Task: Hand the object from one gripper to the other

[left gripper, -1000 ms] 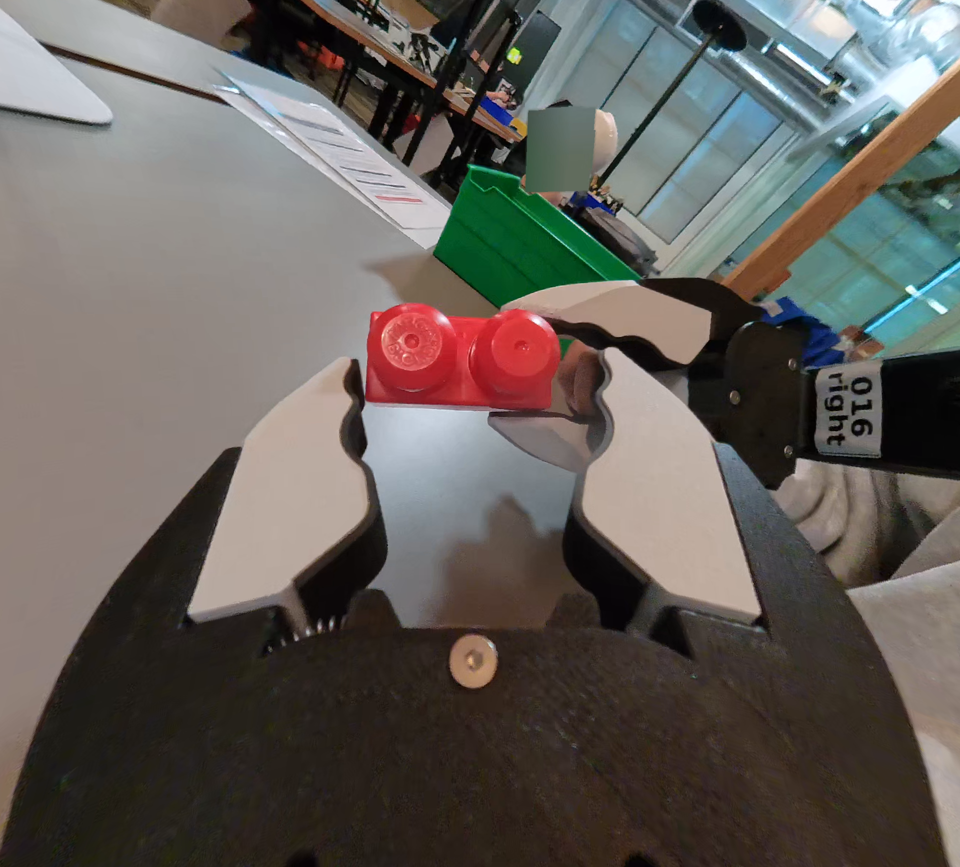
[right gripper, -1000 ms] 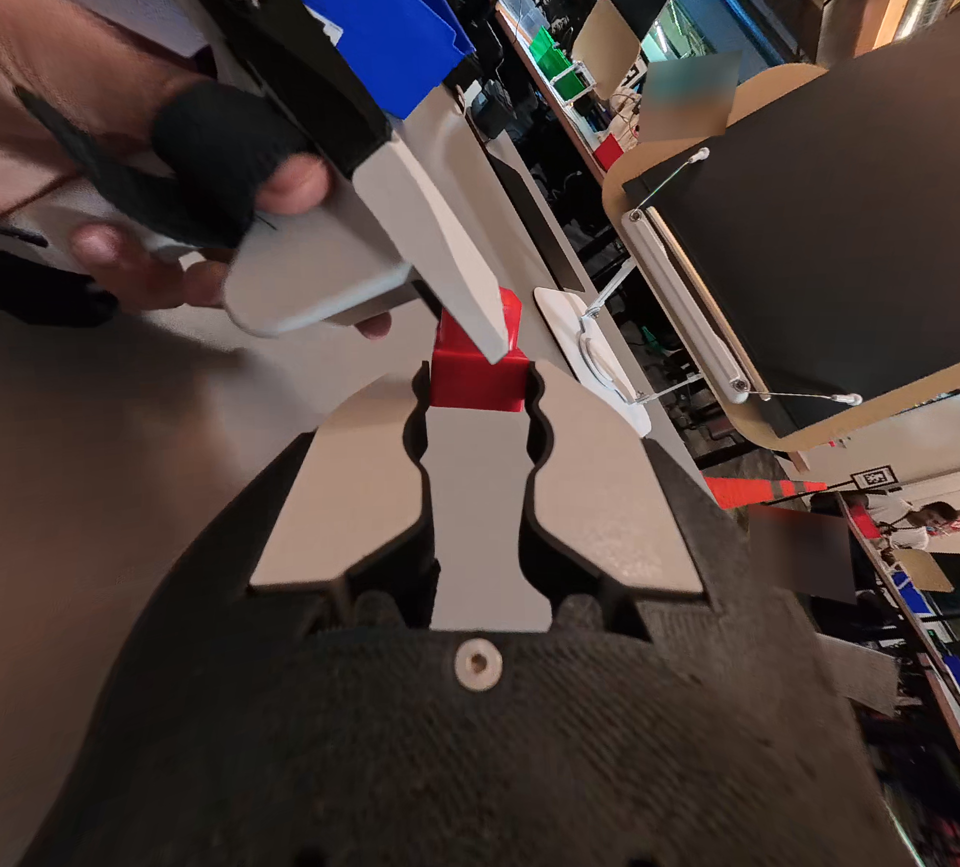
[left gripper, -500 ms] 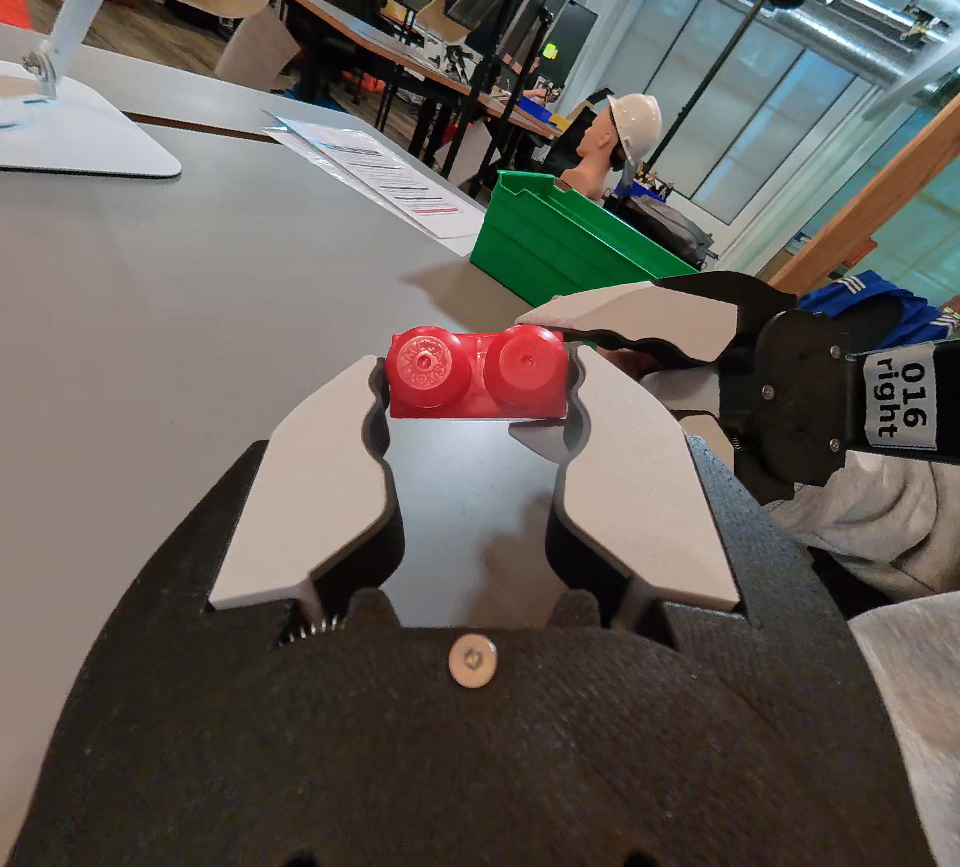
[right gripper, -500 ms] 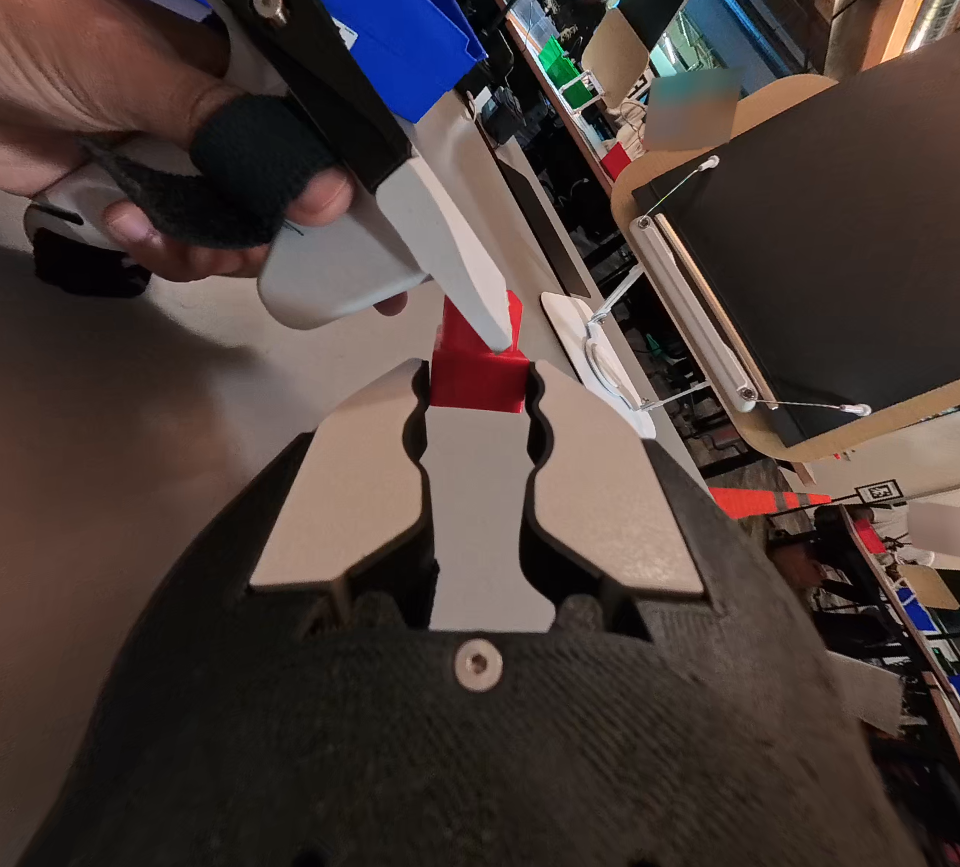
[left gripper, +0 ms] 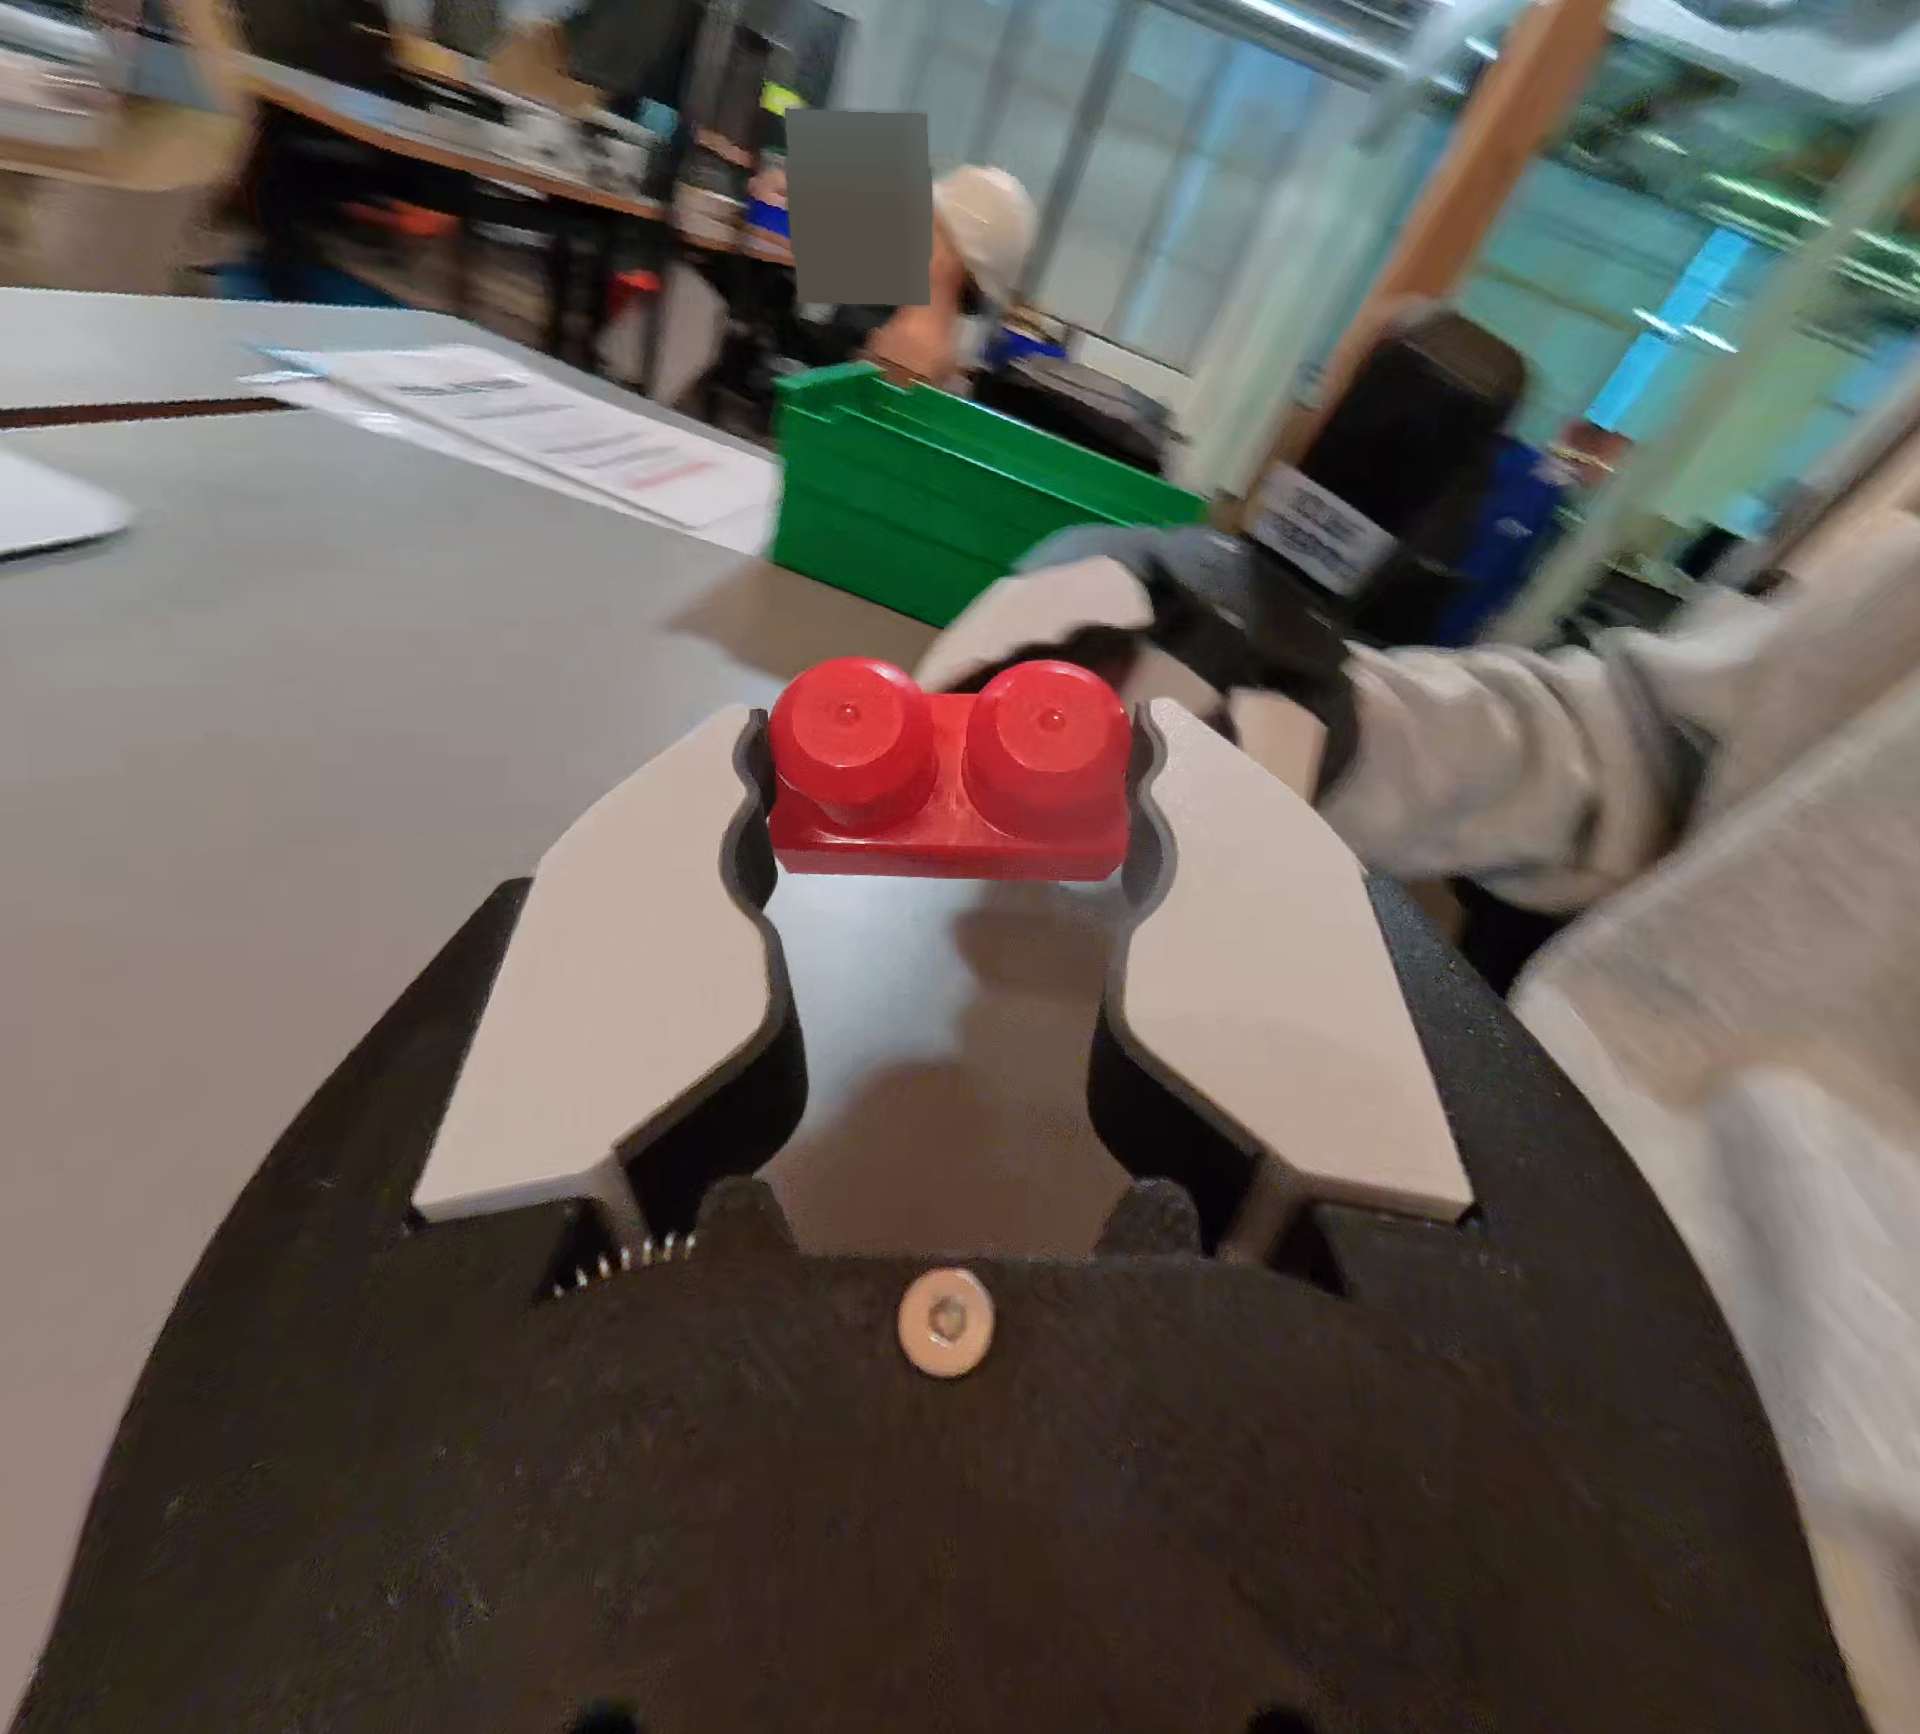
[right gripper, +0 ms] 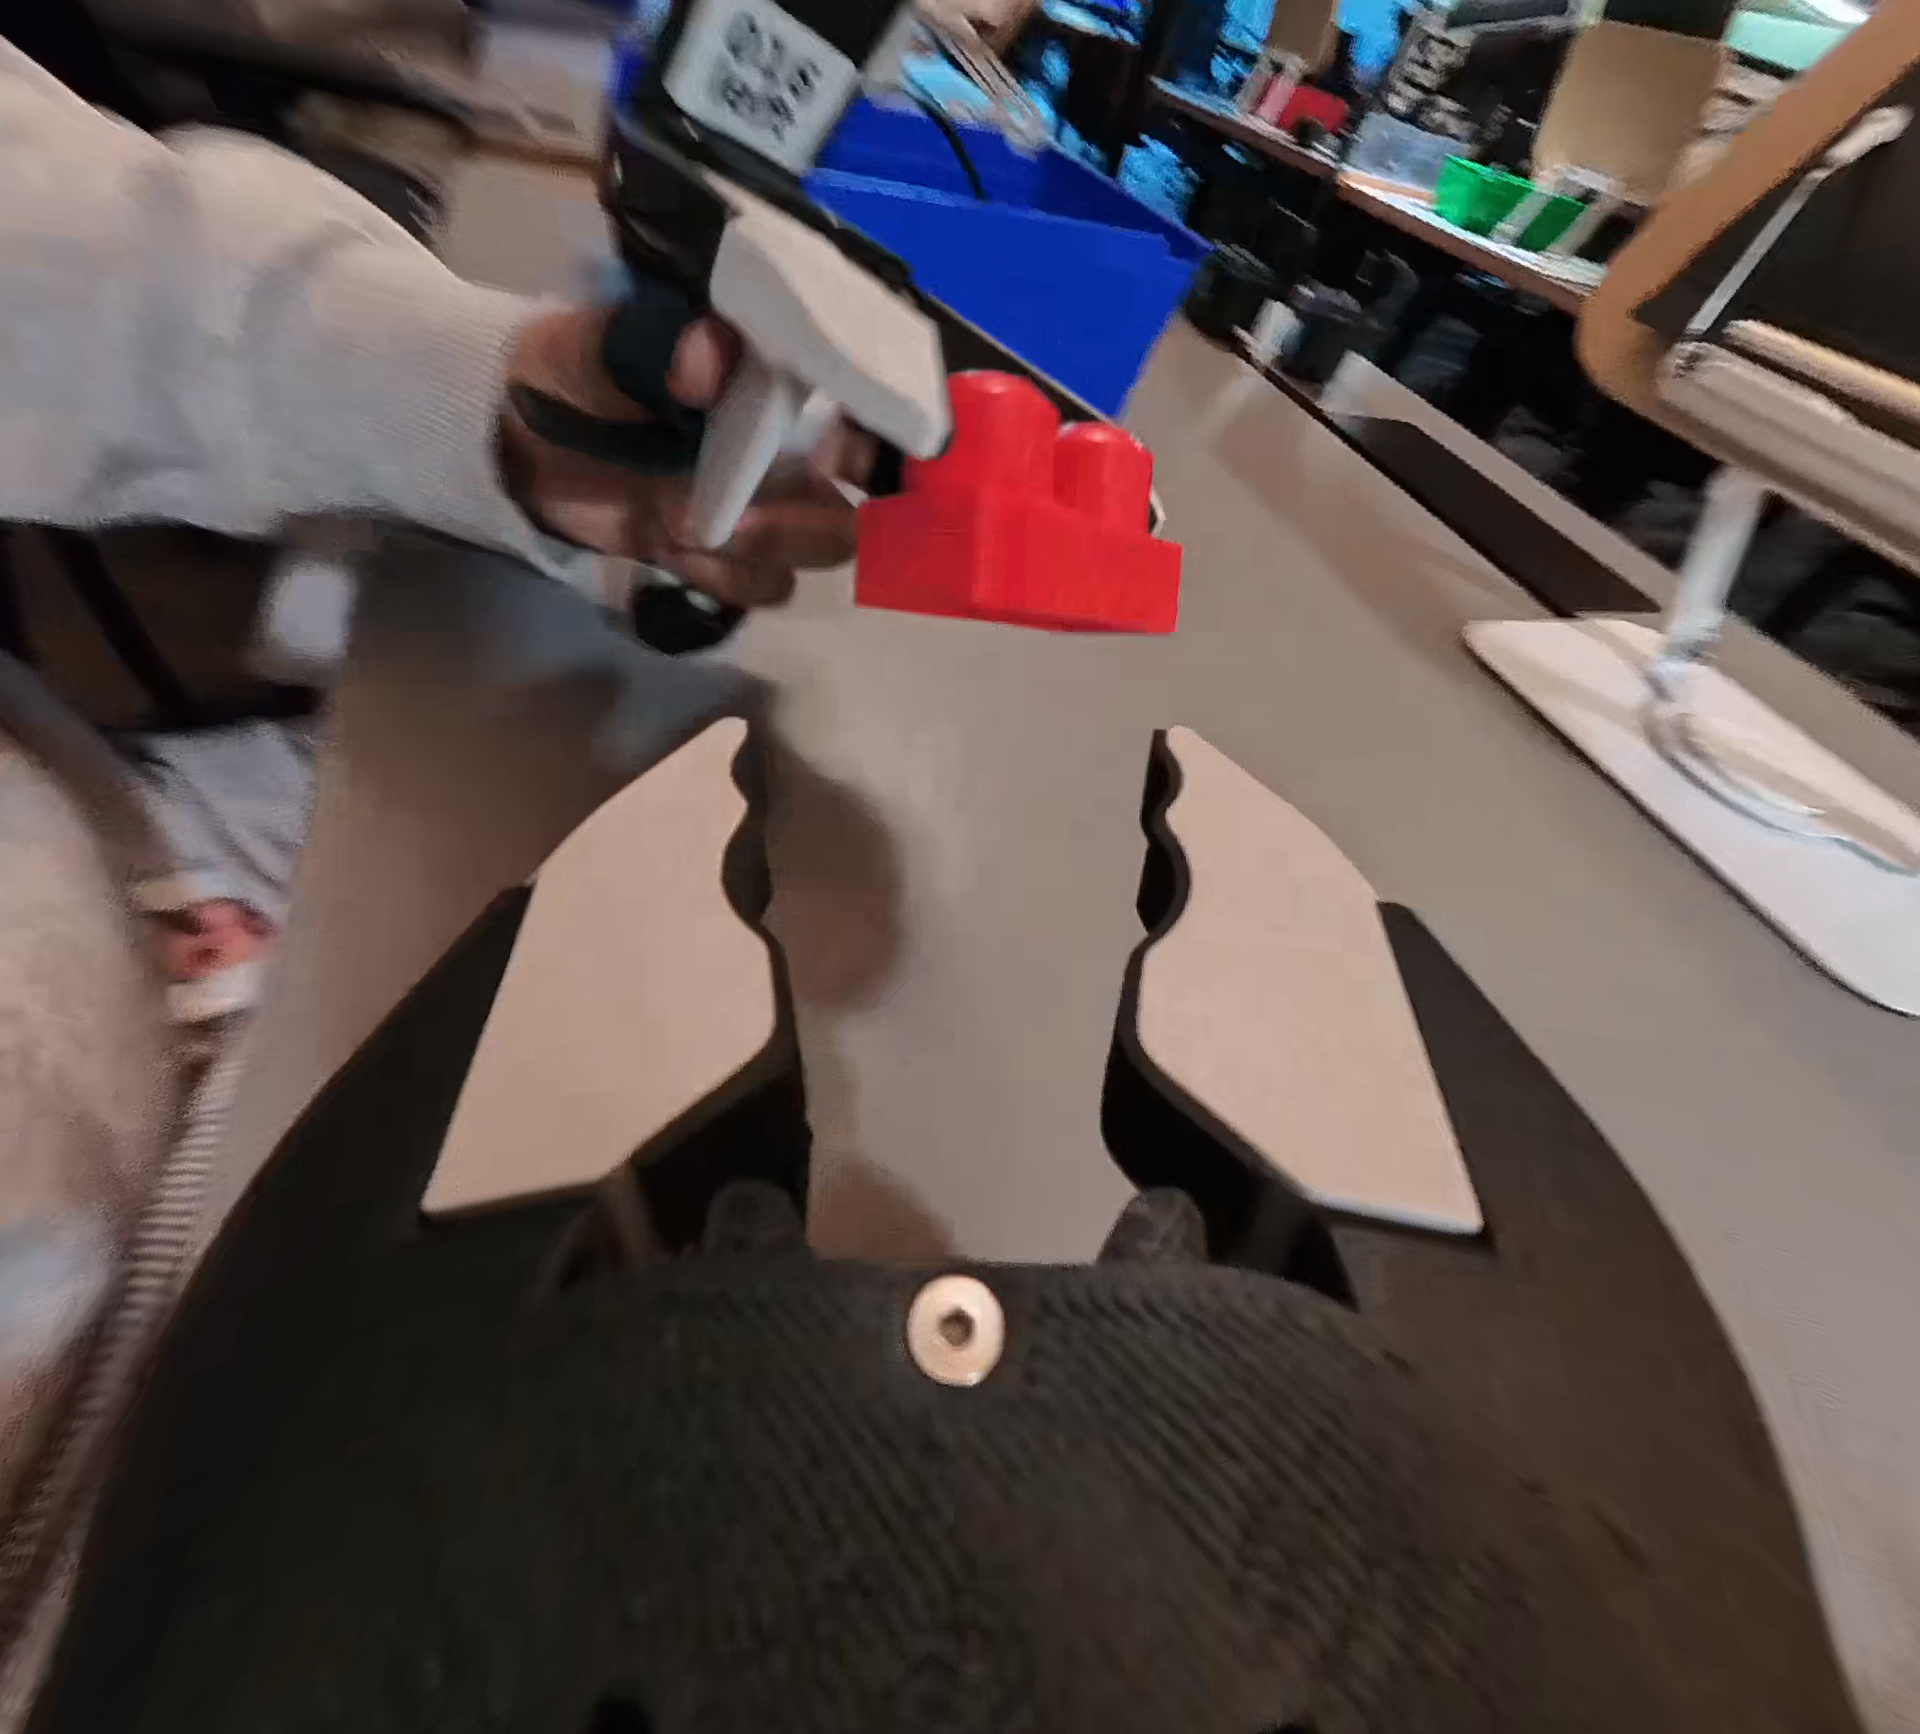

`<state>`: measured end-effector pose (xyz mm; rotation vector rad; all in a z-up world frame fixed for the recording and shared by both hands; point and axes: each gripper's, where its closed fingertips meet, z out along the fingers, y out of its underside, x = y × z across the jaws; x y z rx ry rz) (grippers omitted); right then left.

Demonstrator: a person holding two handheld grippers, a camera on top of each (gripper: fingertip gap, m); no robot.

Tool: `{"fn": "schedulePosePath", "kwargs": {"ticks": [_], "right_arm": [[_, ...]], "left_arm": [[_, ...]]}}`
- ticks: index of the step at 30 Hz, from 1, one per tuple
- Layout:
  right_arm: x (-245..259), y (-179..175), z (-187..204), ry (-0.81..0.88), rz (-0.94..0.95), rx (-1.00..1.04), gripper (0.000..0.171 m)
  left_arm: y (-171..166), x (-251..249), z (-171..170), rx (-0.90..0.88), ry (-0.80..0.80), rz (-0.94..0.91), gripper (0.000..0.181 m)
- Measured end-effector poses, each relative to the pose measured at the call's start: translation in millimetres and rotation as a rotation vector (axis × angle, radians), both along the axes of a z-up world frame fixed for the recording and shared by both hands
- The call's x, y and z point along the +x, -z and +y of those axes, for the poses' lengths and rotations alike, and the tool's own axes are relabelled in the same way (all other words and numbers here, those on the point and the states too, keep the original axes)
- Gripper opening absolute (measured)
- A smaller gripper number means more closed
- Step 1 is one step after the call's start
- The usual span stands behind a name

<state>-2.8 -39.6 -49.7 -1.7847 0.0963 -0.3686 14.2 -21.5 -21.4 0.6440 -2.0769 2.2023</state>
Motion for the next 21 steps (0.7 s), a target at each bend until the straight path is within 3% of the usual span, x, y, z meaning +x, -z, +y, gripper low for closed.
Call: {"fn": "schedulePosePath", "kwargs": {"ticks": [1,5,12,21], "right_arm": [[-6.9,-4.2,-0.7,-0.074,0.072,0.06,0.071],[-13.7,-11.2,-12.1,-0.227,0.336,0.164,0.078],[-30.9,14.3,-2.8,-0.28,0.265,-0.019,0.086],[-38.1,14.7,0.9,-0.306,0.29,-0.022,0.087]], "left_arm": [[1.9,-10.1,-3.9,0.028,0.071,-0.016,0.066],[18.0,-28.7,-13.0,0.168,0.162,-0.087,0.067],[23.6,-40.8,-17.3,0.193,0.245,-0.052,0.067],[22.6,-56.0,-26.4,0.22,0.302,-0.064,0.067]]}}
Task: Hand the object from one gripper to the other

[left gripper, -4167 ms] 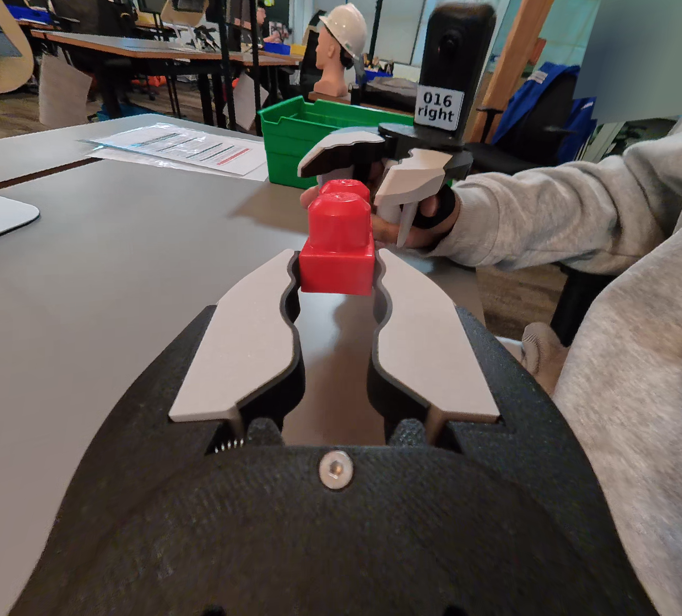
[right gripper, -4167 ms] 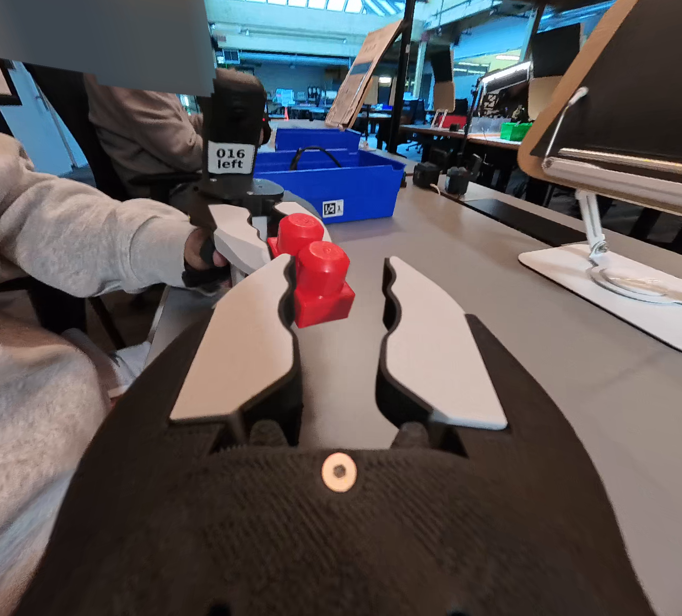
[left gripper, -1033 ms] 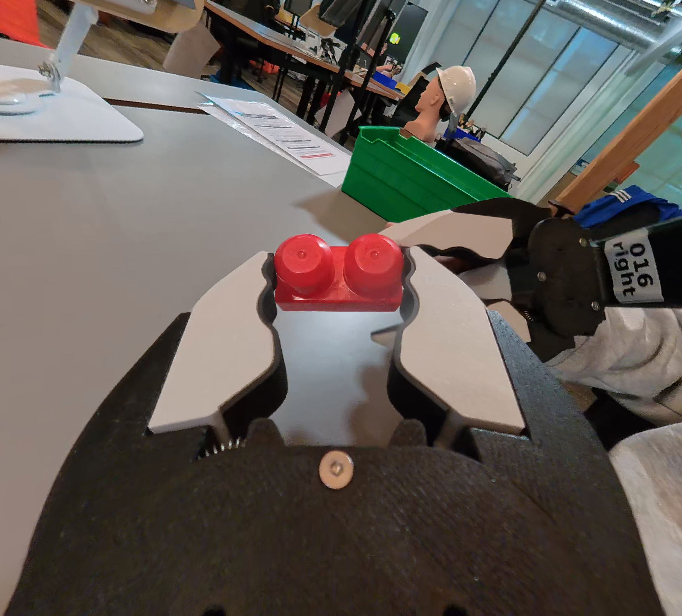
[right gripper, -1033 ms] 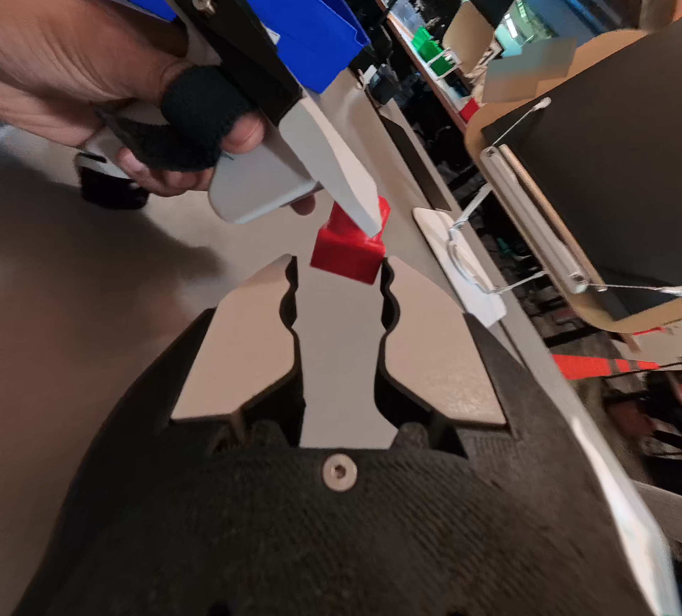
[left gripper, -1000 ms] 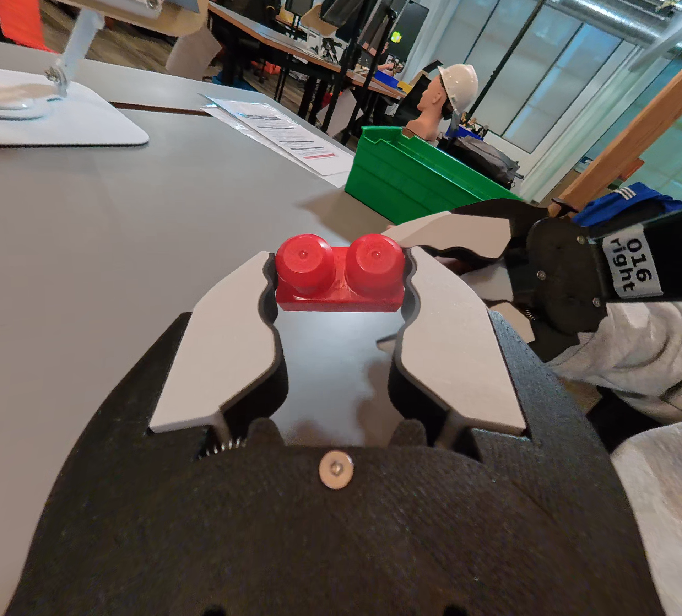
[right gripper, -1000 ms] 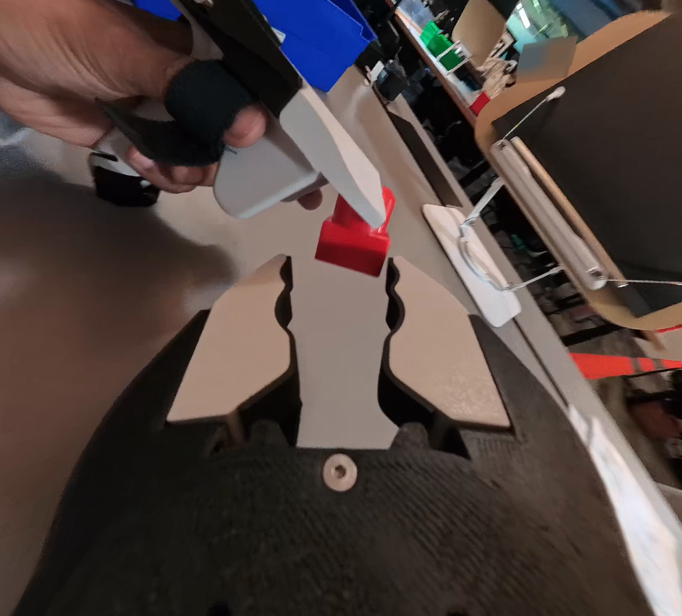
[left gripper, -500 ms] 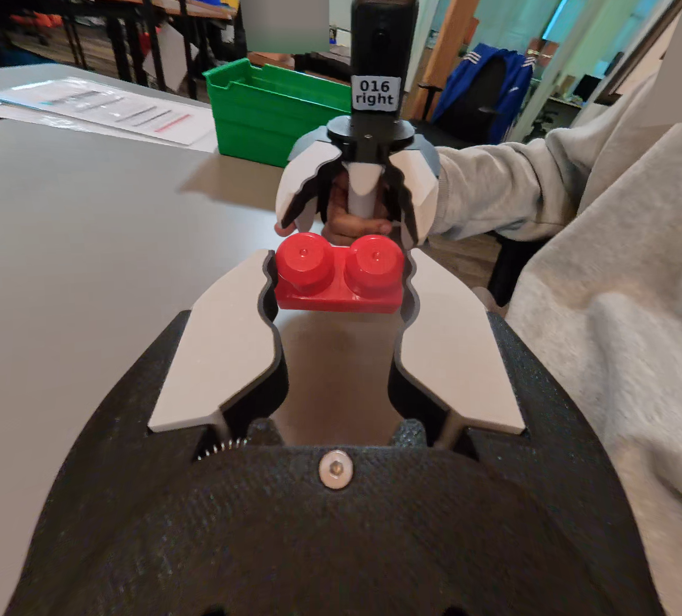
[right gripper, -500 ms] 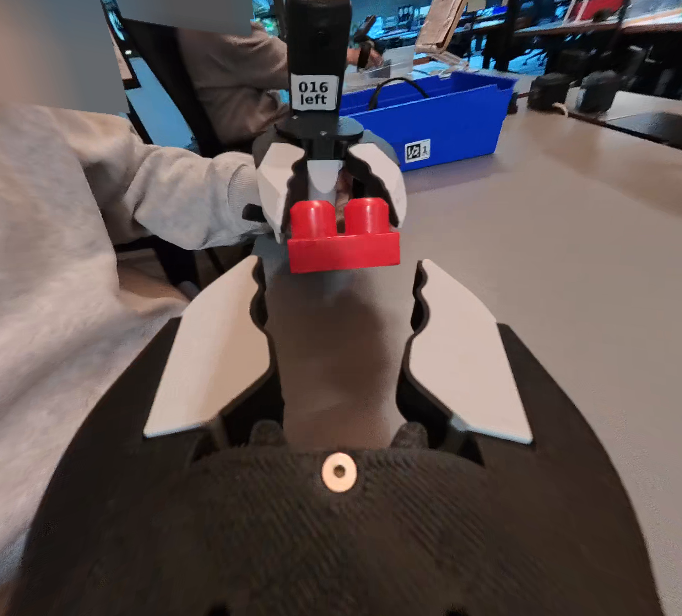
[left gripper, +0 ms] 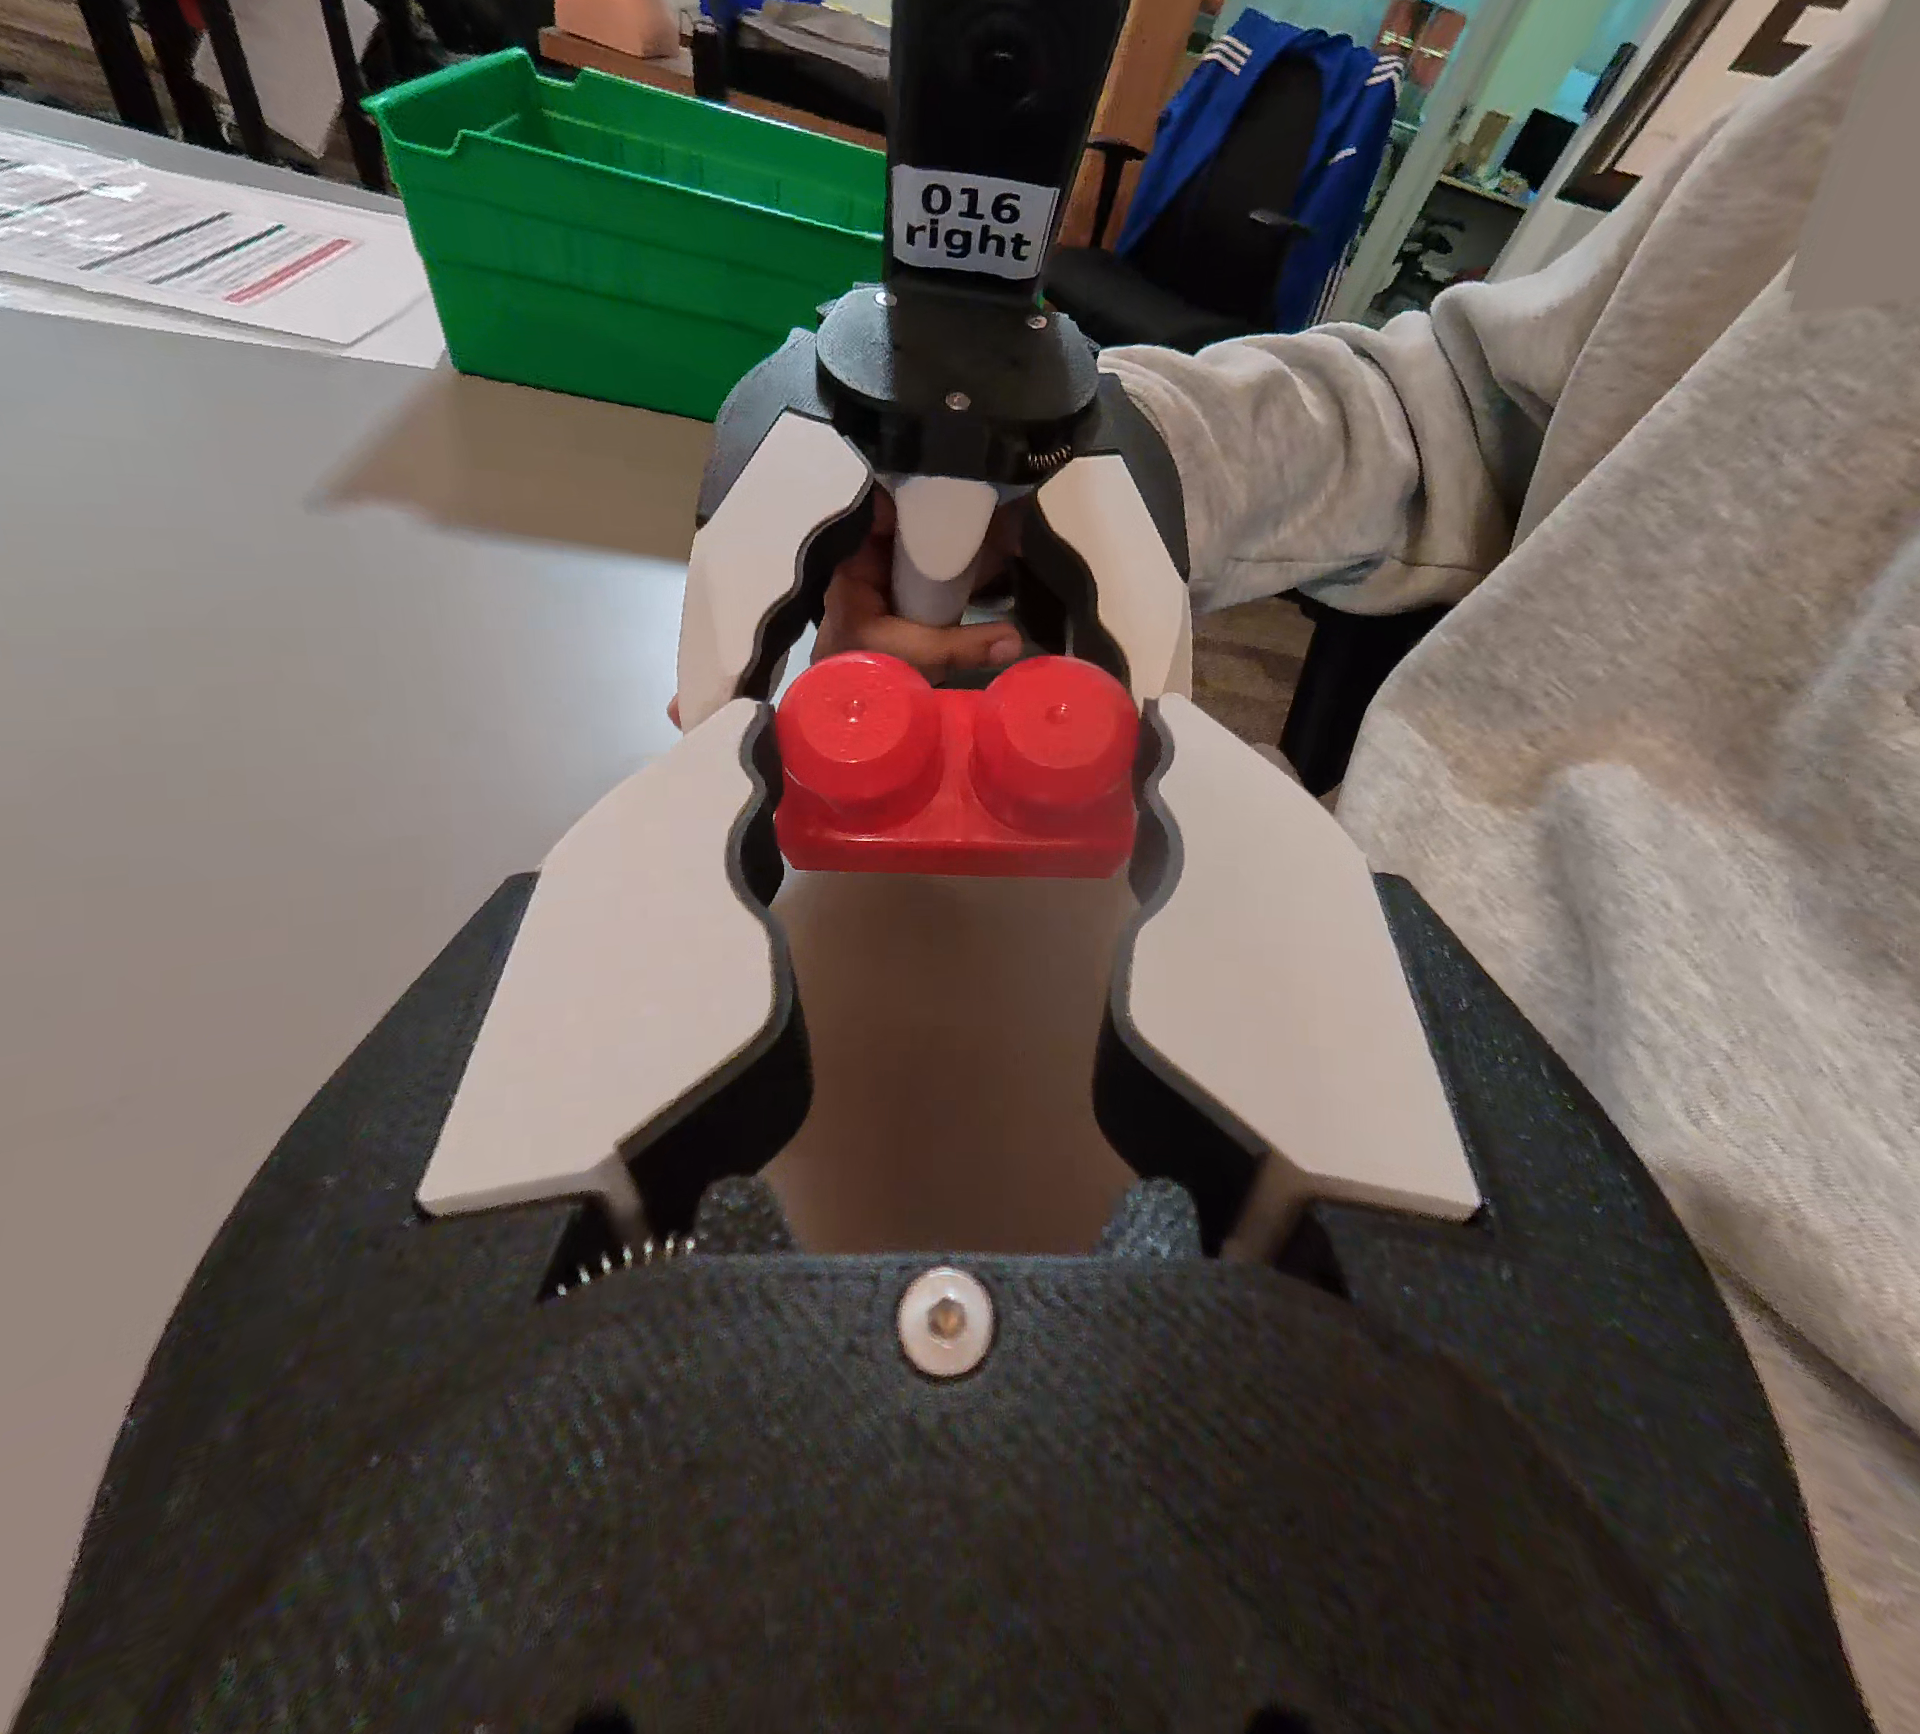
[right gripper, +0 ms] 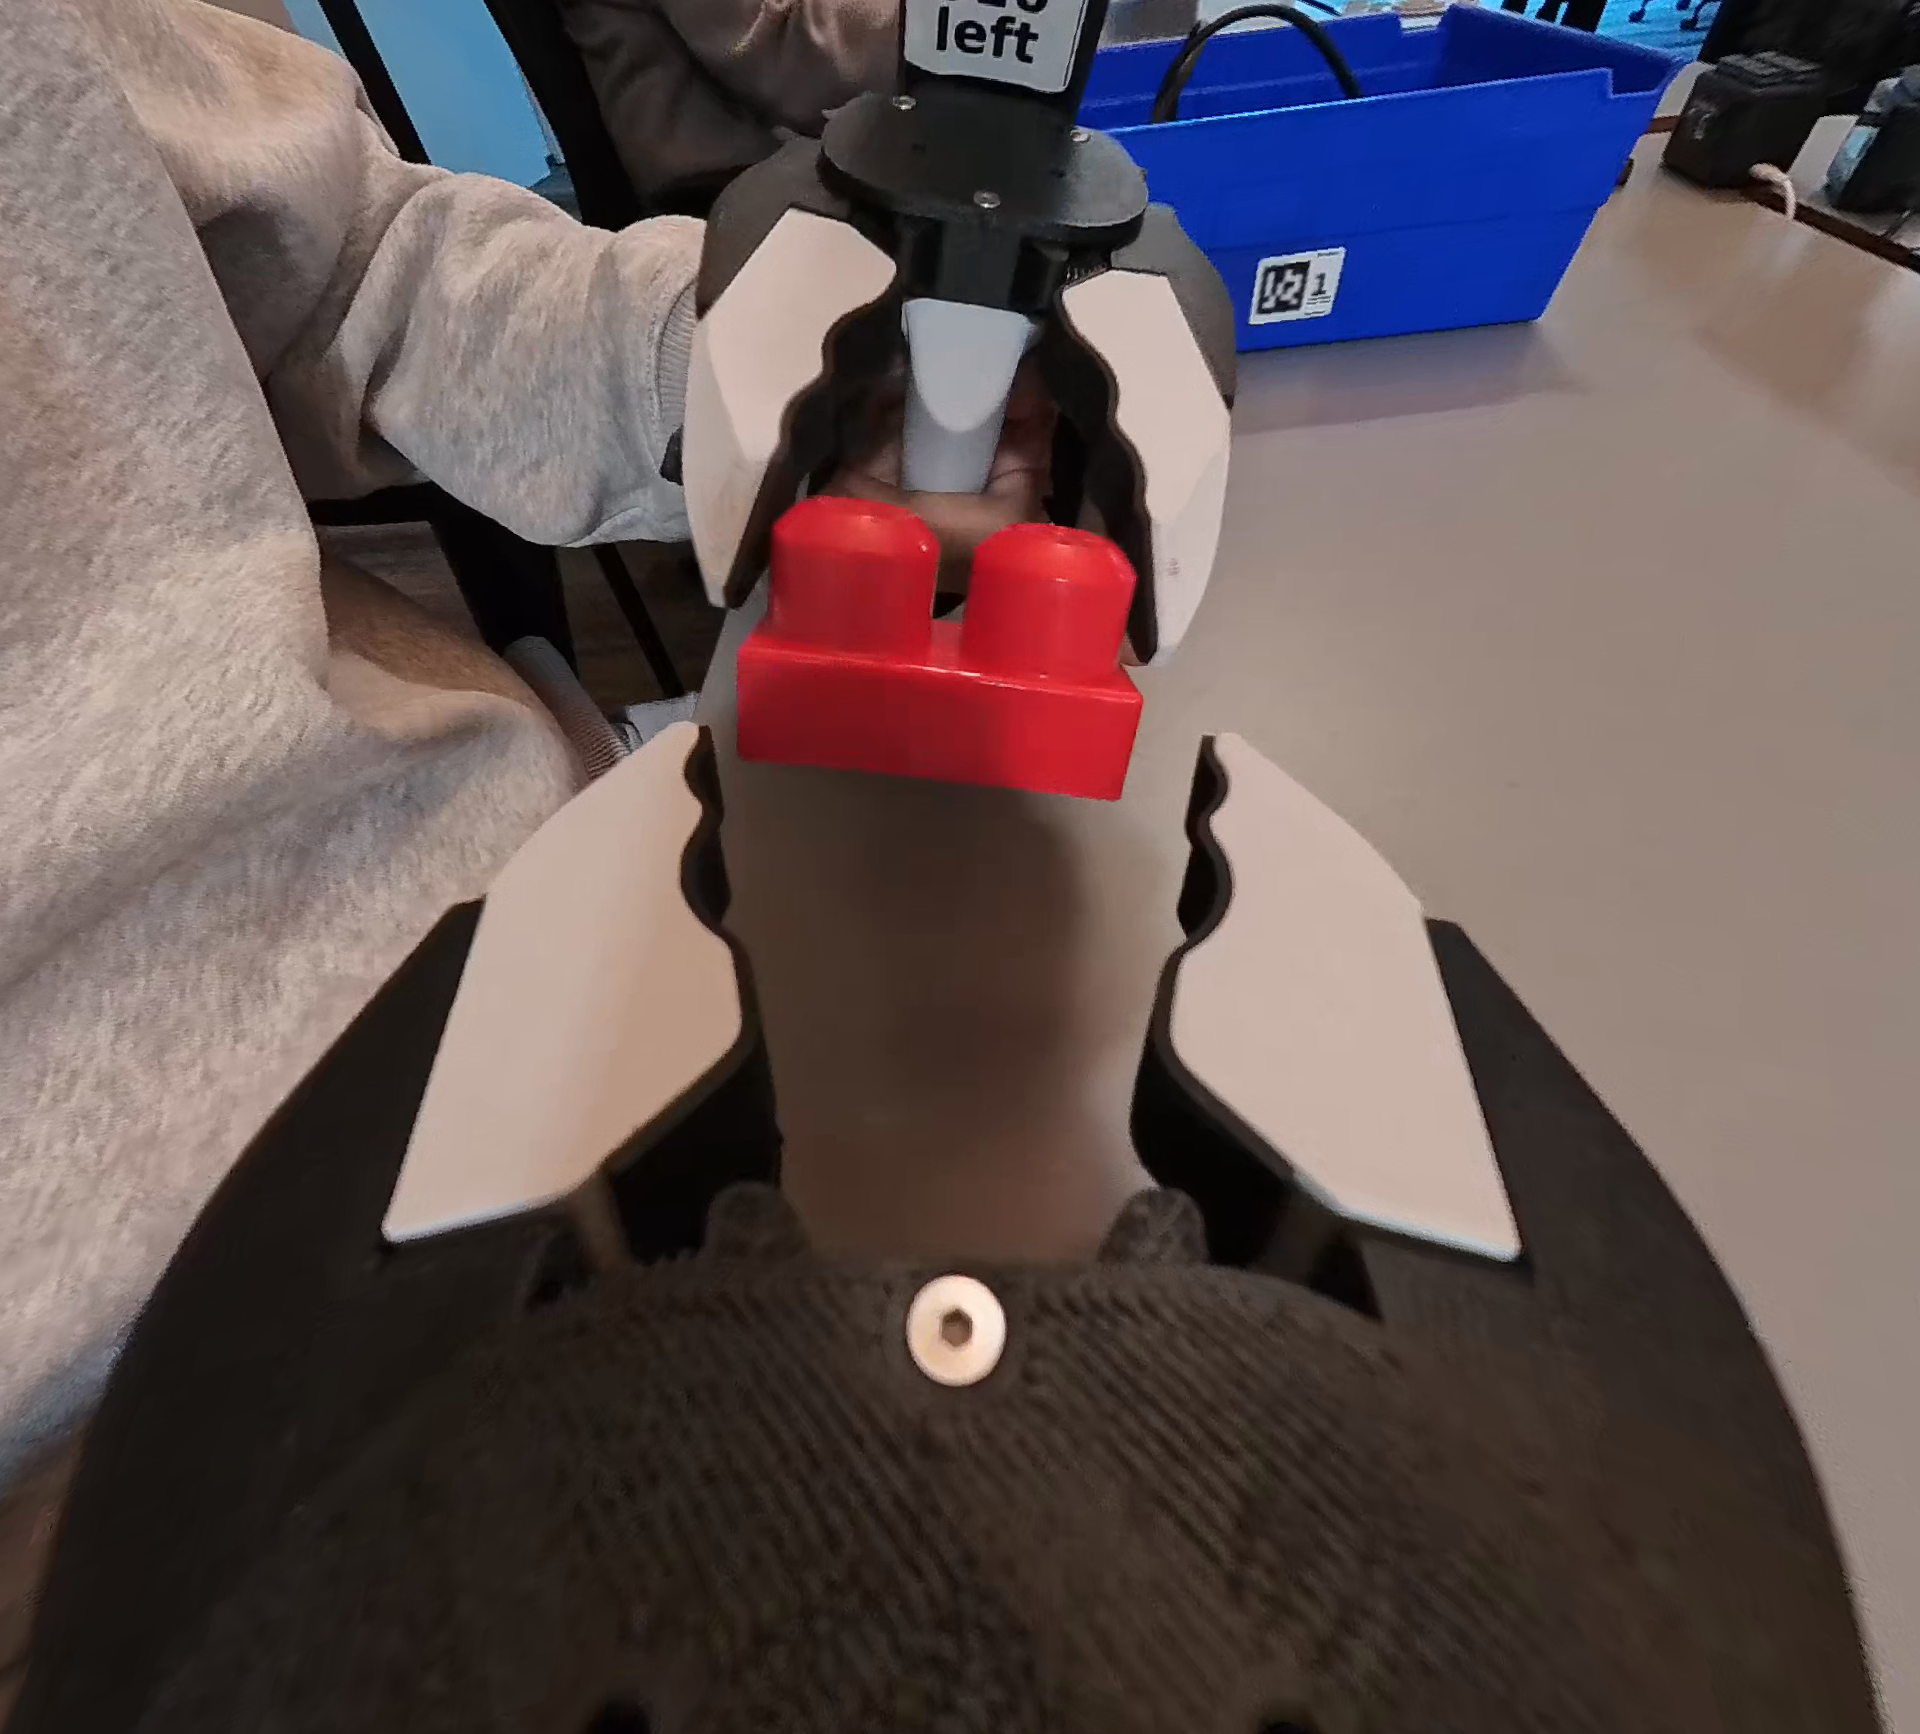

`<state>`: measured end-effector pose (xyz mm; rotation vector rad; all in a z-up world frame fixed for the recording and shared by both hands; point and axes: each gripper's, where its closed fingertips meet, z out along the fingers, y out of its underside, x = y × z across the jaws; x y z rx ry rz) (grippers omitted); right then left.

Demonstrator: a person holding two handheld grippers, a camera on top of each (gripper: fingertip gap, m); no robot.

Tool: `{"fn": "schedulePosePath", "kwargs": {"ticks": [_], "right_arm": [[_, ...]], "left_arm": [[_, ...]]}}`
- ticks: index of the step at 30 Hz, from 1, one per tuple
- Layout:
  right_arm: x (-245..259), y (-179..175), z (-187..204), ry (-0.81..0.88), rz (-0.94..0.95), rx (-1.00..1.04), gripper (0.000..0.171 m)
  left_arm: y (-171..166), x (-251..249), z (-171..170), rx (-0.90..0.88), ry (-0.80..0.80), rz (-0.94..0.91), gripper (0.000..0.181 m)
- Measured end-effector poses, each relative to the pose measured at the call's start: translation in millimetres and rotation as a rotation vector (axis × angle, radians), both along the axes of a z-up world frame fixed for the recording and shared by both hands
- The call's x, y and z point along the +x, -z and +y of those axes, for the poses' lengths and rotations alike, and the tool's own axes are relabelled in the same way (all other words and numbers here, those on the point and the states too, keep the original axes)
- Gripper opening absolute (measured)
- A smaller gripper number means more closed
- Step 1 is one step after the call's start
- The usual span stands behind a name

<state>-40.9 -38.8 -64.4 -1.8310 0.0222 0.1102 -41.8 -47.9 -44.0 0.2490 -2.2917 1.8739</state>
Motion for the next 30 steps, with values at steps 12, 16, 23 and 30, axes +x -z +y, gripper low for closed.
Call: {"fn": "schedulePosePath", "kwargs": {"ticks": [12,16,23,30], "right_arm": [[-11.4,1.8,5.8,-0.041,0.011,-0.014,0.076],[-11.1,-2.8,5.9,-0.037,0.024,0.016,0.076],[2.1,-29.6,-2.2,0.017,0.06,0.161,0.076],[20.0,-42.9,-15.3,0.089,0.056,0.245,0.076]], "left_arm": [[-1.3,-6.2,-6.4,-0.001,0.008,-0.015,0.067],[-6.9,-6.4,-7.5,-0.034,0.0,-0.019,0.067],[-14.8,17.0,-1.7,-0.109,-0.15,-0.059,0.106],[-10.3,16.3,-3.1,-0.104,-0.145,-0.045,0.095]]}}
